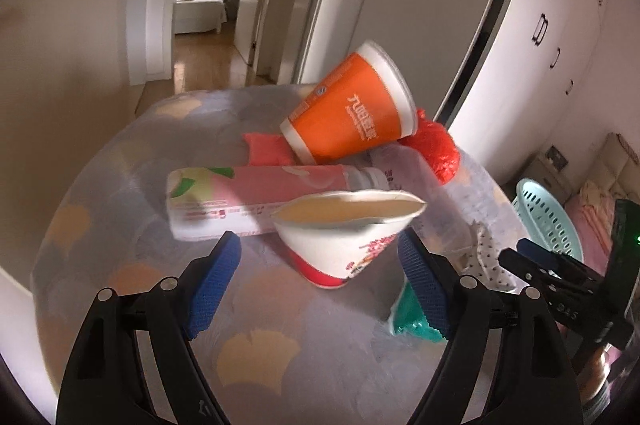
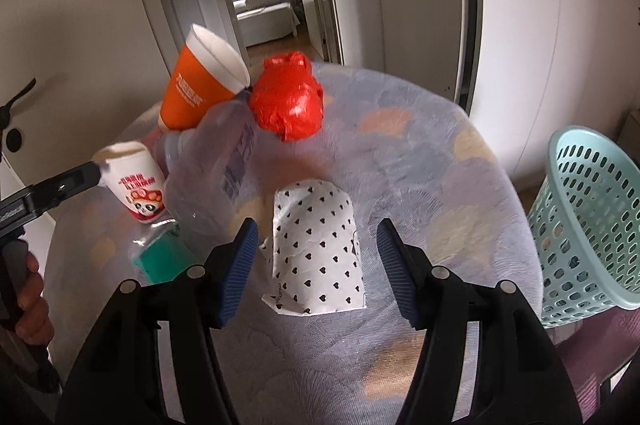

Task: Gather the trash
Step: 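Grasp the white paper bowl with the left tool while the right tool grasps the polka-dot tissue, then carry both items over the teal basket and open both tools to drop them, then move both open tools back over the table, then grasp the pink yogurt bottle with the left tool while the right tool grasps the green packet, then carry both items over the teal basket and open both tools to drop them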

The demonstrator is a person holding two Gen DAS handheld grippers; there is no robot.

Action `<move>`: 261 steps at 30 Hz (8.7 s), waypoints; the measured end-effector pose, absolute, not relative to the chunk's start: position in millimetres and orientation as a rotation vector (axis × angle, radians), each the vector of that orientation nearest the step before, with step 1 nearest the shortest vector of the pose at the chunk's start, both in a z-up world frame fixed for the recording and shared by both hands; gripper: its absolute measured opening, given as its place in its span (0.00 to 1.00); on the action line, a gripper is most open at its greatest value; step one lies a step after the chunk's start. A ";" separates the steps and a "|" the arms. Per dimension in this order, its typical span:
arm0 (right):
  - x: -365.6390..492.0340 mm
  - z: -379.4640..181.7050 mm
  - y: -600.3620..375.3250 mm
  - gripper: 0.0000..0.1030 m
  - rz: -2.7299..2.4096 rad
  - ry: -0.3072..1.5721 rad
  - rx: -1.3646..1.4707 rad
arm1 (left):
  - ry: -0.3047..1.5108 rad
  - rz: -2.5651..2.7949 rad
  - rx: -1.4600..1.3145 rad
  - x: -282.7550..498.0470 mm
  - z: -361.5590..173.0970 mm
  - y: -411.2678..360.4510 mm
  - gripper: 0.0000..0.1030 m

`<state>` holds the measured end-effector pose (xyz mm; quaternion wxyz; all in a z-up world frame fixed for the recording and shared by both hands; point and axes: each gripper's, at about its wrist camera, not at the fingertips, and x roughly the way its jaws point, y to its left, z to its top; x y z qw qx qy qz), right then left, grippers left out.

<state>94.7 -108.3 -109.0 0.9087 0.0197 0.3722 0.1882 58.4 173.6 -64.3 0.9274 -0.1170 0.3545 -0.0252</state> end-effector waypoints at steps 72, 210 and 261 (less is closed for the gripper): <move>123.9 -35.1 -376.2 0.13 -0.148 0.607 0.318 | 0.714 -0.658 -0.030 164.4 -0.8 -159.0 0.29; 62.8 -134.7 -98.0 0.35 0.531 0.897 -0.061 | 0.891 -0.264 -0.249 33.1 -78.8 125.3 0.46; 161.8 -96.7 -435.6 0.41 -0.200 0.833 0.415 | 0.905 -0.655 0.067 220.1 -71.9 -244.9 0.62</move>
